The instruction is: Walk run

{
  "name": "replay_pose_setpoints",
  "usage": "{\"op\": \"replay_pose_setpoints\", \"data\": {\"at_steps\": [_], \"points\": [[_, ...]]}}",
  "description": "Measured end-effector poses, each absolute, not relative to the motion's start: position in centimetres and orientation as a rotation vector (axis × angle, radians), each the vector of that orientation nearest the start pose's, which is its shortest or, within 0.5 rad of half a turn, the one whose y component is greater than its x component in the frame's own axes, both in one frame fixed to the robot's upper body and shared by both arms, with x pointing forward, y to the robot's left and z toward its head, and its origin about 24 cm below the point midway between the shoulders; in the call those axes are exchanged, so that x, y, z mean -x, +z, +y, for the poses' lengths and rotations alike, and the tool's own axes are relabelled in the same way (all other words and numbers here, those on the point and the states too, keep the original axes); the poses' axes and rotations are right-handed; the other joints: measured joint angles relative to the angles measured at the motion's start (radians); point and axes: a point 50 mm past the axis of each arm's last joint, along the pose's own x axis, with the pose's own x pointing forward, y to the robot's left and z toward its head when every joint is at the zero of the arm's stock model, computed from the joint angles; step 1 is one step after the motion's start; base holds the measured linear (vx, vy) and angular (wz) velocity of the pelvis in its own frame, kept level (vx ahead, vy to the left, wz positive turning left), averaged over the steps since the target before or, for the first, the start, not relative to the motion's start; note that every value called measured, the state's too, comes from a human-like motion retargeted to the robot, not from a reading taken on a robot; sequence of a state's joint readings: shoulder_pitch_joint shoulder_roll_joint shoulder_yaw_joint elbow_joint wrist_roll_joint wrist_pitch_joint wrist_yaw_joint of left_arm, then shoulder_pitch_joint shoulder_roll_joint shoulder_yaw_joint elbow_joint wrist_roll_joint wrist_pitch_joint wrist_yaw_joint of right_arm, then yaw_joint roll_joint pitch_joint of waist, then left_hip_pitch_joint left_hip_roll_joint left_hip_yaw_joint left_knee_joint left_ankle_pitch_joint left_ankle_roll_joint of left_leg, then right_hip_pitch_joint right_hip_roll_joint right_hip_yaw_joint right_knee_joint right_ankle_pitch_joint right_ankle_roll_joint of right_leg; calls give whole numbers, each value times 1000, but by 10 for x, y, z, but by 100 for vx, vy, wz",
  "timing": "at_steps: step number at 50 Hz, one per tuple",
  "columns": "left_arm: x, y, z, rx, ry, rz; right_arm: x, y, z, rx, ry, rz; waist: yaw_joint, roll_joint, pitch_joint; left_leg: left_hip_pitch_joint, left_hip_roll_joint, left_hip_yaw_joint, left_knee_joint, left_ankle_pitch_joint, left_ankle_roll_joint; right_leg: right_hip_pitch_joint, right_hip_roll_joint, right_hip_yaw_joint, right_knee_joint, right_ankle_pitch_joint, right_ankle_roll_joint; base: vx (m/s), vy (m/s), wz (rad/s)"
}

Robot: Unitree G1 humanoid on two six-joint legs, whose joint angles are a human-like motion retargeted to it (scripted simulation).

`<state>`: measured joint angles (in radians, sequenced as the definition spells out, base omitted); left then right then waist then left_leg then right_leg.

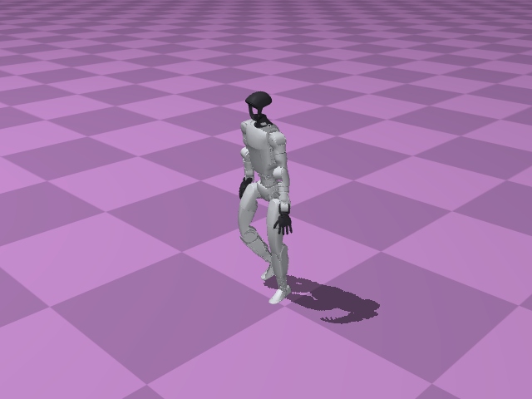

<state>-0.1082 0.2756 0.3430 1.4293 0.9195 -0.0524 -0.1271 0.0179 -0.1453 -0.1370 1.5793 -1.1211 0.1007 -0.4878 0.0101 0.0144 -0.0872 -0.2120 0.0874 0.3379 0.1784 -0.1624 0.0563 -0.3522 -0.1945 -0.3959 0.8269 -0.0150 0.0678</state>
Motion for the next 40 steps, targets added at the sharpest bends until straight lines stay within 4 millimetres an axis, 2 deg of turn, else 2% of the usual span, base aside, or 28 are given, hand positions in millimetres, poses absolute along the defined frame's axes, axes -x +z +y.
{"op": "replay_pose_setpoints", "data": {"at_steps": [3,5,8,11,14,17,20,21,23,25,28,30,32,35,40], "points": [[-117,-146,271,-726,-319,1276,6,-169,-227,1174,313,1396,-52,-28,15,59,-57,-23,-39,-19,2,-69,9,-33,-226,-40,-19,46,2,69],[-136,-139,275,-755,-343,1218,17,-170,-223,1106,325,1453,-77,-61,35,118,-107,-36,-71,-34,3,-99,46,29,-411,-32,-21,56,-2,53],[-152,-132,273,-786,-375,1141,34,-171,-216,1024,343,1520,-78,-77,47,197,-127,-39,-105,-62,-17,-132,91,39,-583,-98,-79,71,-5,21],[-155,-132,266,-794,-417,1091,43,-170,-214,980,371,1563,-89,-73,44,253,-131,-55,-114,-88,-40,-158,114,7,-646,-122,-90,67,-5,32],[-140,-139,260,-778,-438,1112,41,-171,-215,978,405,1564,-96,-72,33,294,-138,-60,-110,-104,-72,-170,107,3,-588,-87,-142,78,-8,16],[-104,-153,255,-738,-455,1232,37,-171,-215,991,429,1550,-131,-58,15,328,-135,-99,-78,-60,-123,-162,85,-23,-507,-50,-190,84,-9,59],[-56,-167,245,-688,-443,1396,28,-172,-216,984,417,1538,-140,-45,11,325,-132,-144,9,104,-186,-147,70,43,-418,-121,-175,91,-8,63],[-39,-170,239,-653,-449,1454,24,-173,-216,984,407,1527,-139,-58,2,318,-126,-88,58,183,-187,-107,46,16,-443,-133,-174,85,-5,50],[-10,-173,231,-591,-491,1568,15,-173,-216,980,381,1493,-125,-90,-9,282,-126,-19,186,327,-185,-26,-9,-38,-493,-151,-161,67,-2,37],[12,-171,231,-564,-564,1674,3,-174,-217,971,347,1442,-105,-135,-12,206,-146,3,368,399,-187,22,-58,-27,-517,-167,-143,65,-4,59],[31,-167,238,-589,-646,1798,-26,-172,-226,1005,304,1365,-71,-186,-9,89,-85,106,583,307,-135,84,-116,-58,-542,-195,-117,59,-5,50],[39,-165,239,-606,-659,1823,-56,-167,-235,1065,273,1310,-39,-182,2,-2,-32,152,639,265,-118,135,-96,-69,-583,-205,-106,56,-1,4],[43,-167,235,-598,-646,1804,-77,-163,-239,1106,254,1269,-20,-156,3,-70,-7,147,625,232,-134,169,-58,-80,-622,-204,-99,43,1,-24],[49,-169,224,-550,-608,1749,-112,-155,-241,1147,218,1170,17,-110,2,-184,17,134,514,170,-148,238,14,-98,-687,-210,-88,60,2,-34],[51,-172,205,-416,-547,1744,-160,-140,-234,1142,143,952,70,-61,23,-295,-1,70,174,133,-104,369,107,-104,-769,-241,-55,57,4,-22]]}}
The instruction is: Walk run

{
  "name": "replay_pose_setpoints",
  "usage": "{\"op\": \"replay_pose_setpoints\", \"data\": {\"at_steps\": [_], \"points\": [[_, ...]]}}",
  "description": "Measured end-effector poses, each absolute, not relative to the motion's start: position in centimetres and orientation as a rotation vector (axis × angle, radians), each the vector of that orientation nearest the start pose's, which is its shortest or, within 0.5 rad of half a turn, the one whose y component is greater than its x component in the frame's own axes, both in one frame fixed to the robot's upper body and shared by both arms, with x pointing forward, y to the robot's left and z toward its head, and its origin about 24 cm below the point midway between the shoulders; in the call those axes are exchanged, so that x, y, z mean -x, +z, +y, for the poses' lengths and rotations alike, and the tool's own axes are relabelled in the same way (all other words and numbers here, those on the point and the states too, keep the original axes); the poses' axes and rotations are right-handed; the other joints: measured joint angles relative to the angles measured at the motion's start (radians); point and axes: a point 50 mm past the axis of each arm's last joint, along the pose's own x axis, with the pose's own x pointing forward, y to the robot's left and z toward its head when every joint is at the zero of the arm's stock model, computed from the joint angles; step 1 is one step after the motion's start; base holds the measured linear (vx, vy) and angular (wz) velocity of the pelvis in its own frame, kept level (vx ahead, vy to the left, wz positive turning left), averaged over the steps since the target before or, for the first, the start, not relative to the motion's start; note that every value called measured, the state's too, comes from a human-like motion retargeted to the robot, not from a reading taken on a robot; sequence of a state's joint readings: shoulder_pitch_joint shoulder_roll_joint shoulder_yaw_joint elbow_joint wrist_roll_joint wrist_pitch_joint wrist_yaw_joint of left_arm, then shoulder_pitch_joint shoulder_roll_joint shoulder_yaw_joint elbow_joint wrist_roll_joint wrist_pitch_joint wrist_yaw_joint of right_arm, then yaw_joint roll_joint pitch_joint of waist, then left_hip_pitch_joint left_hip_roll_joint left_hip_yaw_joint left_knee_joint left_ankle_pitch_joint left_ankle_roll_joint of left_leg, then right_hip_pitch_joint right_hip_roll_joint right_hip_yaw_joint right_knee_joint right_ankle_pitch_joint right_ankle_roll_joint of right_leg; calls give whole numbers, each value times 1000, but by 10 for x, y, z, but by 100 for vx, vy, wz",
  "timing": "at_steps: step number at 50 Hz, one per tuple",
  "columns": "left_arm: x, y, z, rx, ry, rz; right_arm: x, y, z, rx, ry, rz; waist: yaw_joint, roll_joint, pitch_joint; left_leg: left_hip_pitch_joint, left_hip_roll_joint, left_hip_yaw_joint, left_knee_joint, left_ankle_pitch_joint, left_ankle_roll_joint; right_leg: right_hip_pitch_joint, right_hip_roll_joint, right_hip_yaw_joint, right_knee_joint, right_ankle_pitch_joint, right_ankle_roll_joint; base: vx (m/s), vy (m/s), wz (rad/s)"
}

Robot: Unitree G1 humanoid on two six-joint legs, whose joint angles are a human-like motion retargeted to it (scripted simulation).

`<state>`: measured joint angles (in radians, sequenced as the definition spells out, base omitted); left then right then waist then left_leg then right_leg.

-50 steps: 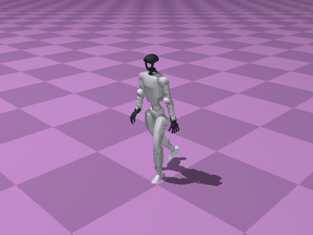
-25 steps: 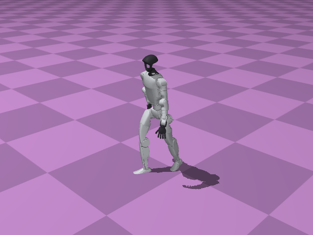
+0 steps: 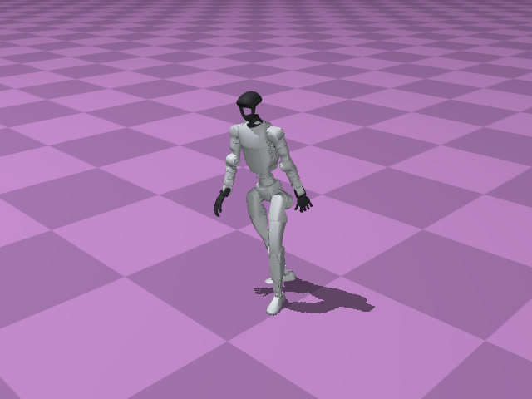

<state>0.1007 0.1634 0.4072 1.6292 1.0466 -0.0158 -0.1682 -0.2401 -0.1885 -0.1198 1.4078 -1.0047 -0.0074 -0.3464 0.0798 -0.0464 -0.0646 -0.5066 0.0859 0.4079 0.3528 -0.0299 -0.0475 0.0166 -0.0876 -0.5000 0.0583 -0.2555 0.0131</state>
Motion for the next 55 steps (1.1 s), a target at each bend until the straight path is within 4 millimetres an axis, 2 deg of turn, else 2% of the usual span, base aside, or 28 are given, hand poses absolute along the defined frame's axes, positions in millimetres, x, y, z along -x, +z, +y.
{"op": "replay_pose_setpoints", "data": {"at_steps": [4,8,10,13,16,18,20,22,25,29,32,35,37,40,43,46,48,50,53,55], "points": [[37,-175,198,-379,-644,1723,-174,-134,-222,1110,87,832,31,-4,-1,-80,-53,-108,-168,70,-39,75,18,10,-29,-22,51,68,8,-20],[13,-175,210,-510,-694,1670,-164,-140,-213,1067,115,840,48,-20,-10,-109,-69,-113,-112,81,54,114,13,27,-5,-26,113,53,4,-23],[5,-175,216,-594,-686,1642,-148,-147,-214,1067,170,902,89,-35,-14,-93,-47,-70,-64,80,90,133,-3,77,25,5,157,85,14,-90],[0,-174,224,-635,-609,1618,-117,-159,-212,1127,273,1013,96,-47,-19,-65,0,-72,21,-8,81,116,-18,163,130,141,202,85,9,-92],[1,-173,232,-589,-539,1635,-82,-166,-211,1173,323,1105,50,-2,-34,40,49,-54,-22,-63,82,47,8,207,333,357,167,82,11,-55],[-4,-171,238,-551,-511,1636,-64,-169,-212,1173,322,1142,29,30,-38,100,81,-49,-54,-85,78,-27,18,202,508,434,131,65,8,-65],[-14,-168,249,-540,-473,1617,-52,-169,-211,1146,296,1130,9,44,-29,155,100,-29,-78,-106,74,-113,-17,170,684,377,105,61,6,-57],[-29,-164,262,-580,-425,1581,-42,-169,-210,1095,216,1114,-25,38,-12,215,75,-20,-126,-111,78,-212,-61,152,802,324,86,52,4,5],[-56,-157,278,-667,-358,1508,-22,-169,-213,1012,59,1192,-79,26,1,283,18,-32,-189,-120,93,-346,-105,110,844,251,77,51,5,55],[-93,-148,284,-679,-286,1372,1,-169,-216,926,-16,1309,-137,-6,13,372,-58,-39,-251,-148,96,-465,-141,61,634,159,34,58,2,42],[-119,-141,282,-635,-252,1260,13,-169,-218,918,45,1366,-167,-36,33,454,-117,-42,-289,-175,85,-521,-120,95,373,170,13,58,-1,30],[-135,-137,276,-595,-238,1169,23,-168,-222,961,112,1393,-189,-43,45,533,-151,-60,-314,-208,70,-573,-78,167,186,182,15,72,-4,41],[-138,-138,268,-579,-246,1134,27,-167,-225,993,150,1398,-192,-28,42,568,-150,-72,-314,-230,52,-597,-63,170,143,163,7,66,1,37],[-128,-146,252,-552,-287,1137,30,-166,-232,1027,189,1421,-191,-3,24,604,-153,-81,-292,-259,28,-602,-65,176,185,216,-63,83,3,30],[-95,-160,240,-541,-376,1263,33,-165,-235,1003,175,1447,-195,18,2,641,-164,-111,-246,-214,7,-588,-90,169,276,247,-98,90,-1,50],[-57,-170,226,-555,-472,1417,30,-166,-235,945,112,1466,-170,33,-4,632,-165,-130,-126,-27,-15,-529,-105,209,311,182,-84,92,-4,40],[-34,-174,220,-566,-536,1495,24,-167,-236,919,76,1459,-139,3,-9,593,-179,-95,4,135,-7,-448,-147,180,265,152,-70,64,-2,6],[-18,-175,219,-592,-604,1548,13,-167,-236,897,42,1428,-122,-41,-10,513,-179,-43,197,224,10,-386,-205,157,227,133,-49,66,-13,68],[-4,-174,222,-618,-646,1600,-14,-167,-241,914,33,1365,-125,-90,-8,399,-75,79,439,152,64,-308,-260,101,192,98,-33,56,-17,113],[6,-174,224,-611,-610,1633,-37,-165,-246,949,43,1320,-118,-77,0,302,1,98,539,107,82,-242,-232,42,138,90,-33,47,-15,71]]}}
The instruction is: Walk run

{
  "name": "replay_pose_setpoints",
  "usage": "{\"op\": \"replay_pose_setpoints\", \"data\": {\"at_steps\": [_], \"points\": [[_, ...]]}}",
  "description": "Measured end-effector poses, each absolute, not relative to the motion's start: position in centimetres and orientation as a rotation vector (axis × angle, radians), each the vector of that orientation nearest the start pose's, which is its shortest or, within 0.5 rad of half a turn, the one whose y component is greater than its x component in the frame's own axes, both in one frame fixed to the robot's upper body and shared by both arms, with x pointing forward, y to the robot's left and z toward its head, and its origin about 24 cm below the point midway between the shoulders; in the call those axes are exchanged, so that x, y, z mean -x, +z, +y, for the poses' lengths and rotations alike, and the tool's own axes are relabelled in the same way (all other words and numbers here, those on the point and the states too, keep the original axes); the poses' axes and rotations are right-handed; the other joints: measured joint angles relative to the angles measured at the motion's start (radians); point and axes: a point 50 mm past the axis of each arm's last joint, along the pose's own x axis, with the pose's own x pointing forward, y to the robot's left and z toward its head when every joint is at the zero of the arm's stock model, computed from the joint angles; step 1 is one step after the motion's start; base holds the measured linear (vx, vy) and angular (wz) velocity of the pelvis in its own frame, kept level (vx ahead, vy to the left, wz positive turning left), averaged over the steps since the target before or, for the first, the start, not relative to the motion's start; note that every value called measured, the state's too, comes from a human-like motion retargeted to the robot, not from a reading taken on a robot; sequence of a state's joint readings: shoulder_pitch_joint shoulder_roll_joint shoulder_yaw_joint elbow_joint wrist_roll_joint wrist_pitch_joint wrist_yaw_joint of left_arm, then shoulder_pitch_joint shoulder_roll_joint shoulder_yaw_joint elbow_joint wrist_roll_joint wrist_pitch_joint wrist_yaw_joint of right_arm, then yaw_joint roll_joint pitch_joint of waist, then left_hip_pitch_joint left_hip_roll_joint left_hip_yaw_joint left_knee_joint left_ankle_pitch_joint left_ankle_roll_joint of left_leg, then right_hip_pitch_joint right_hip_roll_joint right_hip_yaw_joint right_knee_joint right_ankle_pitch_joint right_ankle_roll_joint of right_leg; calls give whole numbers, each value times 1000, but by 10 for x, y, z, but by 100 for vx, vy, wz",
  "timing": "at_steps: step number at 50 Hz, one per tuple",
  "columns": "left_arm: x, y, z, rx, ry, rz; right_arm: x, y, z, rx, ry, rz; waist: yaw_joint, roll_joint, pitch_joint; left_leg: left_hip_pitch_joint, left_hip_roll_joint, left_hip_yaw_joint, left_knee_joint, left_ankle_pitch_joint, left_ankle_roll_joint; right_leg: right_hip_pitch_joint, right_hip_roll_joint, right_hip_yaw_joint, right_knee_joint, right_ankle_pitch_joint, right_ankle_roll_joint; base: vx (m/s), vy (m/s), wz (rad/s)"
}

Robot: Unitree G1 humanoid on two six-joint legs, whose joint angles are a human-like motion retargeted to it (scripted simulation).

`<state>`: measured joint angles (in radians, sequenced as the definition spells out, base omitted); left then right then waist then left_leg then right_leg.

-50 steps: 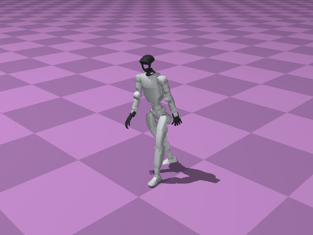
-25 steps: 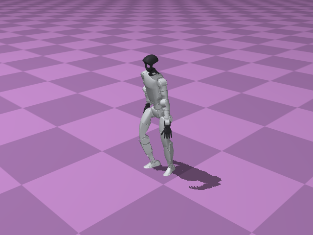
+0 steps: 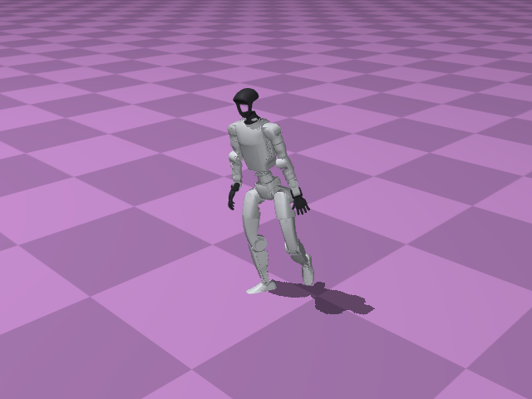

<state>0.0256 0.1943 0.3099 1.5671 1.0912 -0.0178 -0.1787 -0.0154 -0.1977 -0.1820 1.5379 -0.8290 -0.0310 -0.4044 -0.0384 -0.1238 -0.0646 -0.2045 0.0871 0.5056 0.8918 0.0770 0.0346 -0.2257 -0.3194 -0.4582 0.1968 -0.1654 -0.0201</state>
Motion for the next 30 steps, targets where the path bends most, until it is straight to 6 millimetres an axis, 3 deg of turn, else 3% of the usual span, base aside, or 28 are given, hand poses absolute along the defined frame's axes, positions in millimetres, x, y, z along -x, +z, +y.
{"op": "replay_pose_setpoints", "data": {"at_steps": [3,7,10,15,18,20,23,25,27,30], "points": [[23,-173,219,-540,-527,1681,-71,-161,-245,1015,23,1225,28,37,2,-130,32,-27,-32,-35,-45,79,81,-38,-87,-2,6,48,-15,12],[40,-173,211,-446,-506,1728,-106,-155,-238,1010,17,1087,94,59,2,-212,42,42,-294,-77,-38,157,151,-45,-138,-35,15,57,-8,-21],[42,-174,203,-405,-499,1730,-134,-149,-228,988,42,981,128,89,23,-263,6,-24,-541,-105,-38,233,212,-37,-174,-62,27,46,-3,-37],[41,-175,198,-413,-581,1730,-152,-145,-216,985,73,897,151,85,24,-344,-72,-117,-758,-100,-48,323,233,-40,-182,-112,67,65,-1,-11],[30,-175,204,-462,-650,1735,-144,-148,-214,993,96,905,155,83,19,-368,-88,-149,-683,-50,24,366,248,-55,-167,-137,103,60,-3,9],[22,-175,207,-516,-699,1722,-127,-152,-221,1001,110,954,200,75,9,-361,-67,-137,-636,-5,36,388,246,-35,-147,-133,139,84,3,-49],[9,-175,212,-586,-749,1679,-93,-160,-230,1043,163,1052,264,49,-6,-350,-17,-110,-527,-88,24,395,211,54,-83,-54,202,89,5,-94],[1,-174,218,-628,-745,1651,-70,-164,-231,1060,188,1103,252,66,-18,-324,-27,-208,-516,-135,20,390,217,98,-16,51,211,78,3,-48],[-5,-173,225,-669,-733,1623,-48,-166,-232,1032,187,1165,220,107,-36,-239,22,-119,-554,-170,47,359,237,112,103,201,160,87,9,-21],[-20,-170,237,-708,-700,1575,-25,-168,-234,969,159,1252,193,160,-47,-142,80,-105,-603,-208,30,242,242,111,389,363,88,79,7,-67]]}}
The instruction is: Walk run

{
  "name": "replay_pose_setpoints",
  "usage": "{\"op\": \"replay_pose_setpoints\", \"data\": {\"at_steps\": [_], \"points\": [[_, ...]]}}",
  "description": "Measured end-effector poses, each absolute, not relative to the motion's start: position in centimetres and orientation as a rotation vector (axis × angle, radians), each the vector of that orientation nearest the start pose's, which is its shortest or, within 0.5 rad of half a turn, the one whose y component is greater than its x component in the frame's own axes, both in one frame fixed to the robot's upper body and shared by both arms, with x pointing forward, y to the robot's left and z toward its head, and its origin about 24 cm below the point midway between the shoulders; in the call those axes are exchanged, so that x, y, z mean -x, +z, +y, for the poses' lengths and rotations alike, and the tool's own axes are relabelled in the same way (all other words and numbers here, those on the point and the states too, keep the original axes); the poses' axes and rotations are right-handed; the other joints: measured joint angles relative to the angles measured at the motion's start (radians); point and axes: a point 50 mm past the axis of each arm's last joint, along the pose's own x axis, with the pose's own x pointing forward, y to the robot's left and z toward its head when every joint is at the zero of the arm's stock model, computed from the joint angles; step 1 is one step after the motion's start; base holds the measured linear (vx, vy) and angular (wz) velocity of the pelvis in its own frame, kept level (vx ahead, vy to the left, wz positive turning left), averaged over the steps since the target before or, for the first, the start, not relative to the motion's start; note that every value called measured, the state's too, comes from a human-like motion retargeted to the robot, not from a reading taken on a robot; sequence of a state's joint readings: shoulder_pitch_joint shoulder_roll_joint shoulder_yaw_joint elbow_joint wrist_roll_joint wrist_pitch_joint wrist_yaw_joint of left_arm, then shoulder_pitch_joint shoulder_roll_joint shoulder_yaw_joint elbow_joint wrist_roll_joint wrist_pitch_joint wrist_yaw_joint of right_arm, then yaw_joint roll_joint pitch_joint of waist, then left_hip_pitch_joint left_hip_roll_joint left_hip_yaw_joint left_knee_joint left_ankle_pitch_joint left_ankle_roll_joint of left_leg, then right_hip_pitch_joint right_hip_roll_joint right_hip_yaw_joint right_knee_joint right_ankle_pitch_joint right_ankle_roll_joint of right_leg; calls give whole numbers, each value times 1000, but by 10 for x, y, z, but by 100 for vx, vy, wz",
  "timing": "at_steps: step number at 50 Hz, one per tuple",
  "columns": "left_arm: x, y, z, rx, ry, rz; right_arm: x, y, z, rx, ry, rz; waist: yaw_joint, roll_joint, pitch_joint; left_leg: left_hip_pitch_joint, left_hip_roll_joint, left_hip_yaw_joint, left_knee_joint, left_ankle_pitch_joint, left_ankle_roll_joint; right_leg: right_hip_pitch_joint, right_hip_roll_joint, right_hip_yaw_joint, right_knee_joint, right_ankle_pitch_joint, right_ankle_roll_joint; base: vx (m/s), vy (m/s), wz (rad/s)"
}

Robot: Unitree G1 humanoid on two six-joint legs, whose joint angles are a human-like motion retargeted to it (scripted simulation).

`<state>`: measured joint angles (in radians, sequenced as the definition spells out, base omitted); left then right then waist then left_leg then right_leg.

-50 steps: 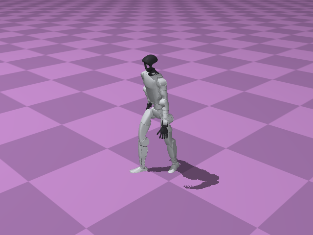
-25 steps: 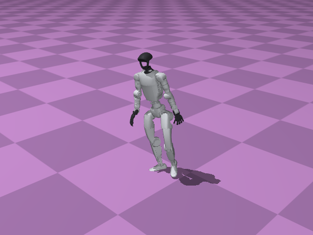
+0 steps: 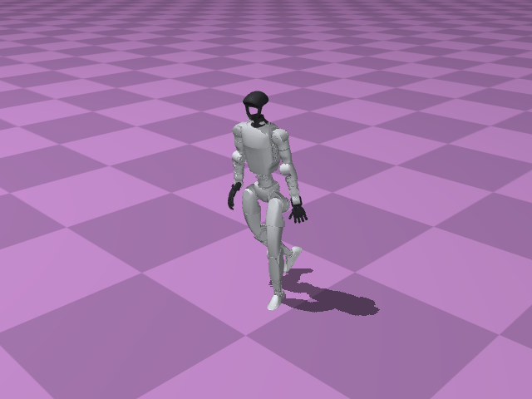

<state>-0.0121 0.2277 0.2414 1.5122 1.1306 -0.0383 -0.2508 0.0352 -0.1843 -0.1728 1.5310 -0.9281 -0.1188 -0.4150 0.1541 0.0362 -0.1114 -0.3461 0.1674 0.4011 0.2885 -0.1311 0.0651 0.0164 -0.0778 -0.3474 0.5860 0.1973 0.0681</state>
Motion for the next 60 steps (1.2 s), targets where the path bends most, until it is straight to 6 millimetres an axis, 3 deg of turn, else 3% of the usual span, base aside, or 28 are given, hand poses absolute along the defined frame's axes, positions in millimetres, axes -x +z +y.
{"op": "replay_pose_setpoints", "data": {"at_steps": [2,4,7,12,15,18,23,25,28,30,33,37,39,43,46,49,50,53,55,57,60], "points": [[-37,-166,250,-735,-638,1542,-20,-168,-234,946,130,1279,-3,3,-1,34,-11,-33,-25,-28,-5,-116,-61,-31,196,-83,-29,60,2,-103],[-53,-161,263,-764,-558,1502,-15,-168,-234,929,97,1307,-25,-23,3,93,-40,34,-85,-33,-4,-244,-125,-38,318,-167,-24,52,1,-42],[-76,-154,277,-781,-415,1426,-7,-169,-234,908,72,1353,-83,-50,17,167,-101,53,-160,-39,-5,-399,-172,-71,334,-266,-11,54,1,31],[-105,-148,276,-661,-256,1310,1,-168,-236,923,135,1382,-187,-62,37,262,-166,19,-218,-77,-18,-534,-161,-122,-21,-340,-43,49,-1,42],[-125,-144,268,-583,-245,1222,5,-168,-236,938,151,1393,-221,-79,50,337,-201,13,-250,-110,-40,-596,-115,-39,-285,-343,-64,34,-3,37],[-131,-145,257,-568,-293,1165,13,-168,-236,922,154,1424,-235,-70,44,389,-199,3,-253,-140,-68,-631,-86,41,-338,-325,-78,107,-22,38],[-104,-158,234,-625,-425,1179,21,-167,-242,903,161,1480,-230,-46,28,458,-216,-6,-187,-111,-87,-597,-117,12,-211,-265,-147,100,-22,34],[-85,-164,229,-672,-477,1210,21,-167,-242,898,169,1480,-253,-37,21,458,-204,-13,-108,3,-86,-561,-134,35,-176,-311,-147,84,-14,61],[-56,-170,227,-746,-559,1310,24,-167,-243,886,177,1490,-218,-95,1,404,-212,16,102,233,-55,-435,-189,-2,-251,-345,-138,80,-17,25],[-47,-171,226,-784,-629,1362,21,-168,-243,883,176,1478,-193,-141,2,330,-195,56,303,278,-23,-365,-237,-24,-289,-361,-116,71,-15,57],[-41,-172,228,-760,-667,1428,5,-167,-250,936,219,1429,-181,-163,8,217,-106,111,515,201,-54,-278,-243,-69,-342,-382,-98,52,-15,60],[-31,-174,222,-650,-571,1462,-32,-163,-262,1070,262,1364,-125,-140,18,30,-43,111,591,133,-118,-181,-168,-107,-434,-396,-93,53,-13,-4],[-23,-175,217,-578,-511,1479,-52,-160,-265,1122,267,1321,-98,-122,21,-43,-25,130,521,105,-132,-142,-127,-114,-467,-407,-89,60,-12,-23],[-7,-177,205,-451,-472,1548,-91,-153,-266,1165,226,1212,-62,-78,39,-137,-29,157,238,73,-102,-45,-41,-126,-523,-437,-73,48,-6,-19],[0,-178,199,-422,-544,1600,-114,-149,-260,1146,178,1129,-48,-59,50,-203,-81,84,19,61,-75,27,2,-133,-556,-465,-49,67,-2,-10],[4,-177,201,-460,-661,1630,-123,-149,-250,1096,160,1070,-45,-67,46,-259,-139,-7,-113,67,-68,75,11,-138,-559,-491,-14,58,-7,3],[3,-176,204,-484,-699,1636,-124,-150,-246,1075,157,1056,-46,-71,44,-267,-153,-19,-132,60,-75,88,13,-141,-556,-499,0,63,-11,2],[-1,-175,214,-589,-743,1638,-112,-155,-237,1017,171,1082,-22,-94,40,-262,-161,17,-64,100,19,120,10,-104,-527,-494,48,77,-8,-25],[1,-175,217,-622,-723,1643,-93,-161,-236,996,225,1139,41,-111,37,-243,-130,32,-35,163,14,145,2,-58,-498,-455,84,102,1,-105],[4,-175,216,-564,-646,1651,-73,-165,-234,1020,288,1195,63,-126,31,-231,-90,21,38,140,8,147,-8,-9,-444,-366,117,89,-1,-96],[12,-176,210,-383,-491,1666,-42,-169,-231,1098,356,1276,29,-110,13,-151,-83,-14,32,71,36,115,1,51,-295,-133,119,97,3,-47]]}}
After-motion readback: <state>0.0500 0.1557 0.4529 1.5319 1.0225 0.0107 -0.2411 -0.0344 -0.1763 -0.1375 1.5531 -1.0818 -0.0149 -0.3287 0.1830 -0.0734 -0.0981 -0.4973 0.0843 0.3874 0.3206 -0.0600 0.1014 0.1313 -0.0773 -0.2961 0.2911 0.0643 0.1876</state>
